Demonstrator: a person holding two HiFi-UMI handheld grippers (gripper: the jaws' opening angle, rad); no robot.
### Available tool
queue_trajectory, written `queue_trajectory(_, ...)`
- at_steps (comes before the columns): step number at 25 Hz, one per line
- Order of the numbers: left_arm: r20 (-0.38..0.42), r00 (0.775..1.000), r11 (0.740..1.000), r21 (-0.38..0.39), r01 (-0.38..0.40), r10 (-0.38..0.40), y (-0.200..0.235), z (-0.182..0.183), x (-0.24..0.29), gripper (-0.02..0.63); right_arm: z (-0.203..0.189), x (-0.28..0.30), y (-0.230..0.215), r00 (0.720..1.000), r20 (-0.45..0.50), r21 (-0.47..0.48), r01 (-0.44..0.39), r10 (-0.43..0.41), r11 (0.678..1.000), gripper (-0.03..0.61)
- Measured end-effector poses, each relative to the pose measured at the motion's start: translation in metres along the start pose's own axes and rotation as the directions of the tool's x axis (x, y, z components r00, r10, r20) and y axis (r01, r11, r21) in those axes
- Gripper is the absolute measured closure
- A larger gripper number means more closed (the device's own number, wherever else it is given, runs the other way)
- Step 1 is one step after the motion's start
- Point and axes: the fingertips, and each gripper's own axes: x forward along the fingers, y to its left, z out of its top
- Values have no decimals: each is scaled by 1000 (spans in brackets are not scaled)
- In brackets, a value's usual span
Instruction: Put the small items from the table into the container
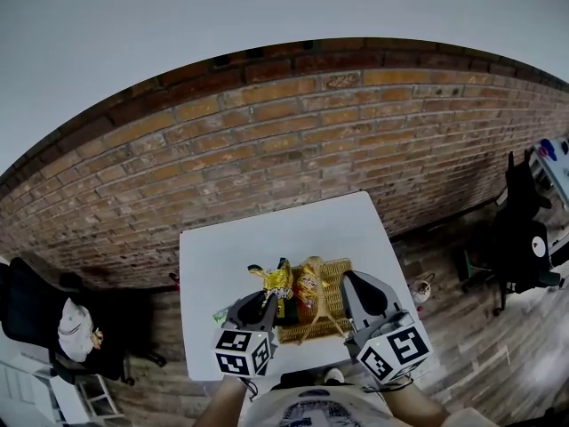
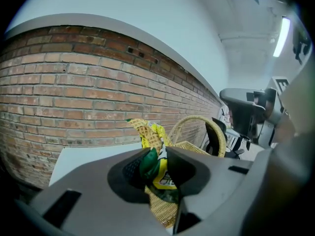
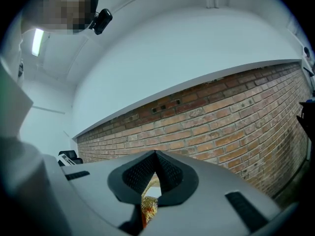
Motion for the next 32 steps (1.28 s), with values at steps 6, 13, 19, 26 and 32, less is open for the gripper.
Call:
queue_trajectory(6, -9, 998, 998, -14, 67, -68, -19, -5, 12, 482, 1, -7, -11, 1000, -1, 5, 22, -22, 1000, 560)
queue_trajectory(13, 2, 994, 994, -19, 108, -108, -30, -13, 25, 483, -3, -16, -29, 998, -1, 25, 58, -58, 998, 560)
queue_trajectory(19, -18, 992, 992, -15, 126, -126, -30, -19, 29, 483, -7, -12, -29, 998, -8, 33, 57, -57, 998, 560)
queue_trajectory(26, -60, 985, 987, -10, 162, -162, -40, -31, 36, 485, -11, -10, -29, 998, -17, 40, 54, -53, 998, 560)
queue_trajectory(32, -77, 982, 985, -5, 174, -174, -44, -37, 43, 485, -13, -11, -34, 998, -23, 48, 55, -54, 997, 560)
